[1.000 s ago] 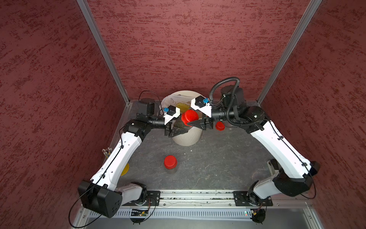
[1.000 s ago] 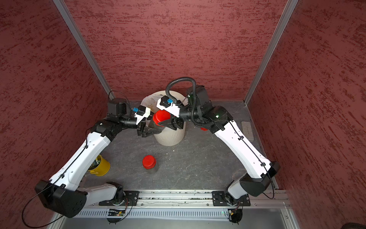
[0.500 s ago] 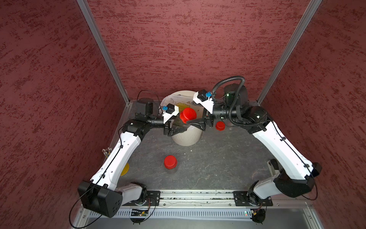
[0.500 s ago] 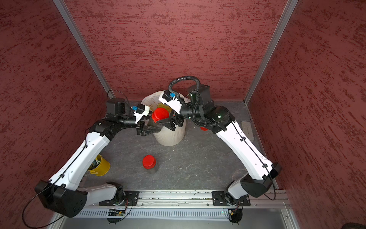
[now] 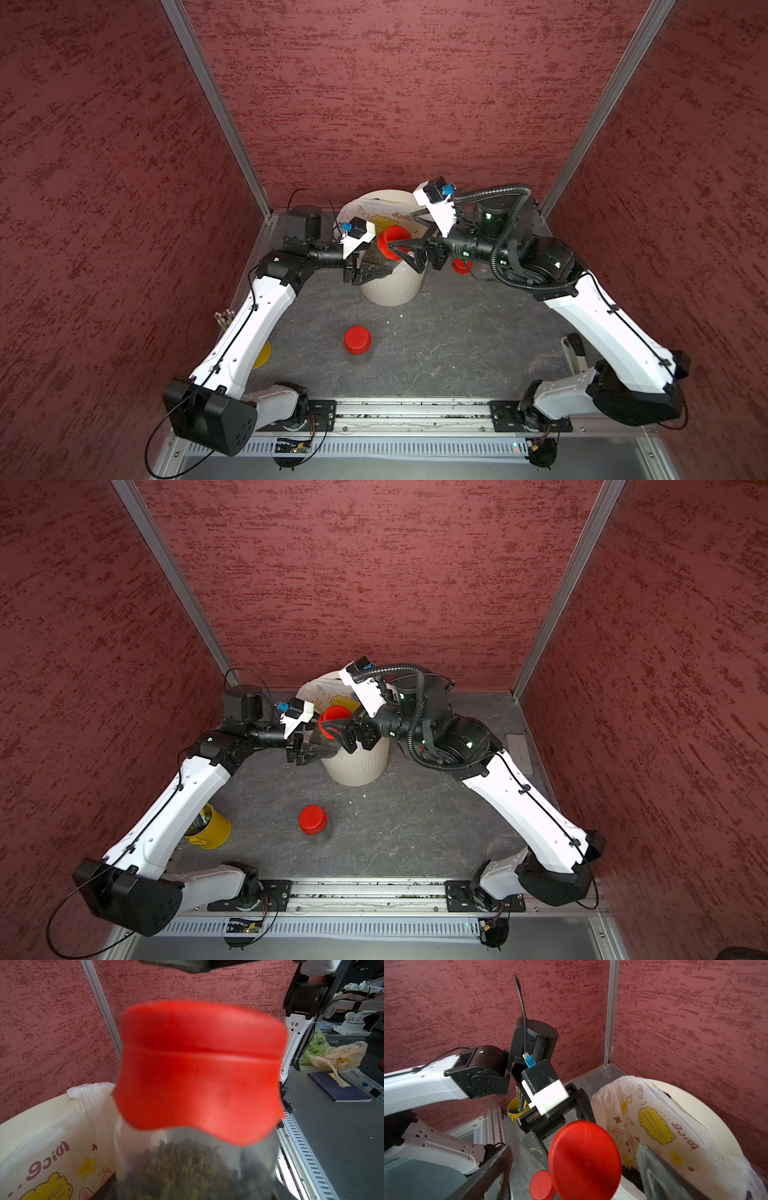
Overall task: Empty moldy tea leaves from jars
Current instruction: Unscrew the lid from the jar.
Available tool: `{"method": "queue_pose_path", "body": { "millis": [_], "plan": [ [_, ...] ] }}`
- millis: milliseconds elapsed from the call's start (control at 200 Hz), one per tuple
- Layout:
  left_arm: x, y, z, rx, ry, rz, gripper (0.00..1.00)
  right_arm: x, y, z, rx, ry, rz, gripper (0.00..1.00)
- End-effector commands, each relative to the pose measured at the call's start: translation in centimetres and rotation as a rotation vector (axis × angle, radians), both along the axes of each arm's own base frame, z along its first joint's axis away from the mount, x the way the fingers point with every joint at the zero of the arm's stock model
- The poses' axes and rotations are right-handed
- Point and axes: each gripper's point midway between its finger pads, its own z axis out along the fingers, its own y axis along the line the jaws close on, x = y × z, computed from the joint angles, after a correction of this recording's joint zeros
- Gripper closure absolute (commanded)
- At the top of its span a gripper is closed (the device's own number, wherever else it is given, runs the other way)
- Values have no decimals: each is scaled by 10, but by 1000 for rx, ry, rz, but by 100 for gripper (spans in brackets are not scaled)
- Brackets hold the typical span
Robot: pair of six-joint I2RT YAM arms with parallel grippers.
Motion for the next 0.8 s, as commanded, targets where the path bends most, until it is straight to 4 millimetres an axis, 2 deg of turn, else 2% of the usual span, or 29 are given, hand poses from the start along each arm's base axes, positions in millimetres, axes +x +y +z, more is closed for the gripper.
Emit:
{"method": "queue_pose_path", "body": {
  "millis": [0,356,516,521,581,791],
  "plan": [
    [-1,1,14,-16,-39,2,30,12,-2,-15,-19,57,-120,6],
    [-2,2,14,-17,-39,2,30,15,5,-30,-21,92,-161,7],
    [-2,2,14,-16,-39,2,30,14,5,-27,-18,85,-156,10],
    [-2,2,14,-16,-38,3,30,17,8,-32,-28,91,-156,10],
    [-2,2,14,-16,-39,3,30,20,14,-39,-46,102,-148,11],
    [-1,2,14,-15,-40,5,30,22,21,-43,-58,108,-132,19]
  ]
}}
